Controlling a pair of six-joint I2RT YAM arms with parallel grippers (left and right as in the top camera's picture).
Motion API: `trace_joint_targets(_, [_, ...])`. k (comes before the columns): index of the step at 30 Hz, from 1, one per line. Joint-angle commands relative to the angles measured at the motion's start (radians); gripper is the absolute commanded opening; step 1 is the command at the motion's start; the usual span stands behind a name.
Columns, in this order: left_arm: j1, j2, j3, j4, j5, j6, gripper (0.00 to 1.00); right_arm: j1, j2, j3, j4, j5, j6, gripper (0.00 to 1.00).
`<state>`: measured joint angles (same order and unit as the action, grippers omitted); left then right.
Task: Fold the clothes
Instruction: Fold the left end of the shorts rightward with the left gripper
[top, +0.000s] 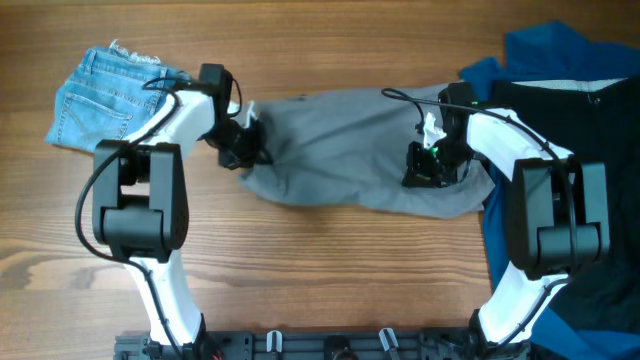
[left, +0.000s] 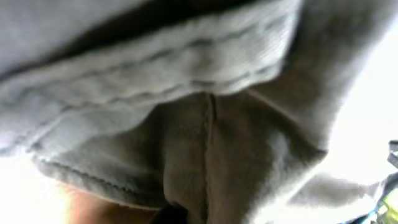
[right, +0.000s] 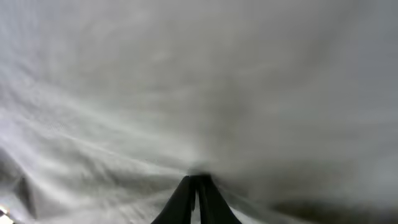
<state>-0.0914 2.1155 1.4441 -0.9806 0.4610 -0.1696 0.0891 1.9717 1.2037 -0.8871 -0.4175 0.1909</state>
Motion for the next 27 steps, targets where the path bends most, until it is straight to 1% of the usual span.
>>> trace_joint_targets(1, [0.081, -0.022, 0.182, -0.195, -0.240, 0.015, 0.04, 0.008, -0.135, 0.026, -0.045, 0.072, -0.035, 0.09])
trace_joint_targets(3, [0.108, -0.044, 0.314, -0.316, -0.248, 0.050, 0.04, 0.008, -0.197, 0.026, -0.050, 0.089, -0.034, 0.12])
trace_joint_targets(6, [0.113, -0.063, 0.481, -0.447, -0.250, 0.058, 0.04, 0.008, -0.253, 0.026, -0.046, 0.089, -0.034, 0.14])
trace_joint_targets(9, [0.082, -0.064, 0.598, -0.528, -0.250, 0.057, 0.04, 0.008, -0.257, 0.026, -0.042, 0.089, -0.031, 0.14])
trace_joint_targets(11, [0.044, -0.064, 0.612, -0.534, -0.251, 0.052, 0.04, 0.008, -0.257, 0.026, -0.037, 0.090, -0.031, 0.14])
trace_joint_targets(14, [-0.039, -0.064, 0.612, -0.509, -0.254, 0.023, 0.05, 0.008, -0.257, 0.026, -0.034, 0.132, -0.018, 0.14])
trace_joint_targets(19, [-0.201, -0.056, 0.601, -0.423, -0.280, -0.100, 0.09, 0.008, -0.257, 0.026, -0.037, 0.161, -0.006, 0.14])
trace_joint_targets(21, [-0.268, -0.055, 0.569, -0.354, -0.280, -0.138, 0.13, 0.008, -0.257, 0.026, -0.038, 0.161, -0.005, 0.14])
trace_joint_targets(23, [-0.326, -0.050, 0.528, -0.274, -0.280, -0.187, 0.14, 0.008, -0.257, 0.026, -0.038, 0.161, -0.005, 0.14])
trace_joint_targets(24, [-0.352, -0.048, 0.502, -0.234, -0.280, -0.210, 0.16, 0.008, -0.257, 0.026, -0.038, 0.161, -0.005, 0.14])
trace_joint_targets(25, [-0.395, -0.040, 0.471, -0.183, -0.280, -0.233, 0.20, 0.008, -0.257, 0.026, -0.039, 0.161, -0.005, 0.14])
trace_joint_targets(27, [-0.447, -0.022, 0.451, -0.140, -0.279, -0.245, 0.21, 0.008, -0.257, 0.026, -0.041, 0.161, -0.005, 0.14])
